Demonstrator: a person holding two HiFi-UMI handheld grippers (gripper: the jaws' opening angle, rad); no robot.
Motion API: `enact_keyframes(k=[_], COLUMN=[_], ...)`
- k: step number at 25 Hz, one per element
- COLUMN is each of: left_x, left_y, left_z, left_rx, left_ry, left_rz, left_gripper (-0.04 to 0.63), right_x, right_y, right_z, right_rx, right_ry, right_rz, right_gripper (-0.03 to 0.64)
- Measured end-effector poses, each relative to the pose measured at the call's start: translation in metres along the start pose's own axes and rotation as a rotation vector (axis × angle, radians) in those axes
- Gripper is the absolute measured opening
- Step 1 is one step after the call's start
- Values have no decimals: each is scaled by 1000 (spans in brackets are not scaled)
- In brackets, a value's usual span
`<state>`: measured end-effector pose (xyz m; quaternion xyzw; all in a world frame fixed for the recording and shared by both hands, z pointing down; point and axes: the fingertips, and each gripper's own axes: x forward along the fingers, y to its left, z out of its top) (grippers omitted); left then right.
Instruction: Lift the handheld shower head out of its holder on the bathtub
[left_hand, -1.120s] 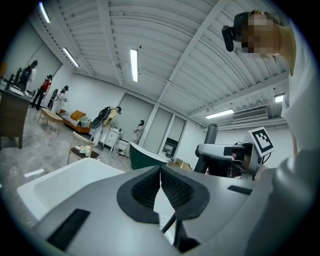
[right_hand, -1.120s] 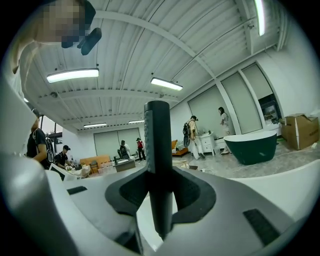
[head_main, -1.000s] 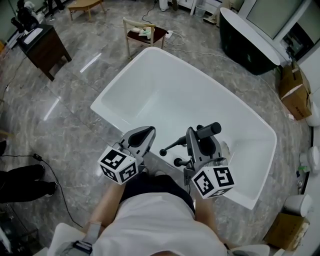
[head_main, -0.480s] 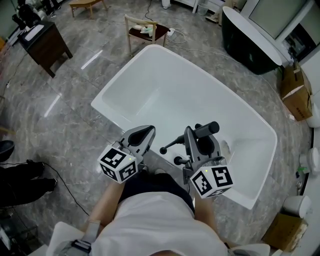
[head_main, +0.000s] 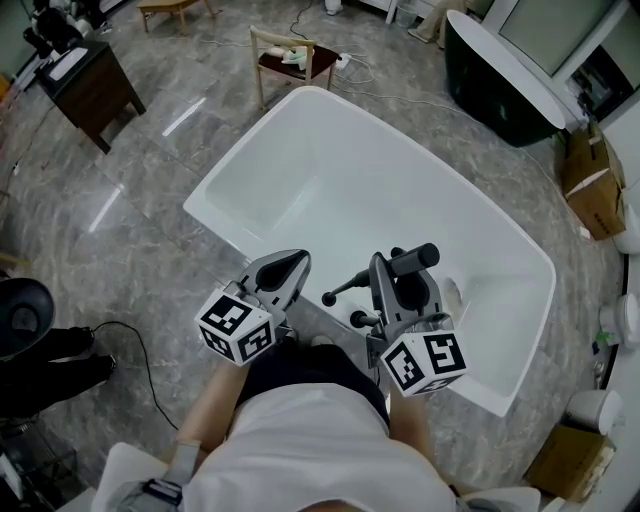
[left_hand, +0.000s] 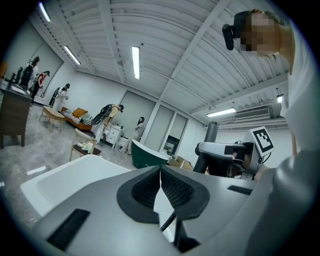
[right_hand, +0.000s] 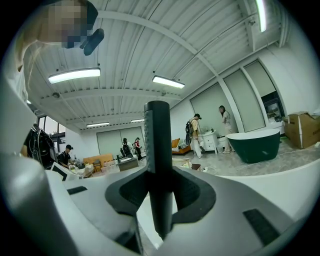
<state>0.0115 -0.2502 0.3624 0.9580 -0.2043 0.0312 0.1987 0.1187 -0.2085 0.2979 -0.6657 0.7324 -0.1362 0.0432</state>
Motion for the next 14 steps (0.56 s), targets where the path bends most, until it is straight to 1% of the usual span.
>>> enact_keyframes(k=[14], left_x=[-12], left_y=[9], left_z=[-2], left_rx=[-15], left_ry=[8], left_rz=[42], left_gripper=[12], right_x=[1], right_y=[2], right_z=[-3], right_rx=[7], right_ry=[15], right_rz=[-3], right_gripper=[138])
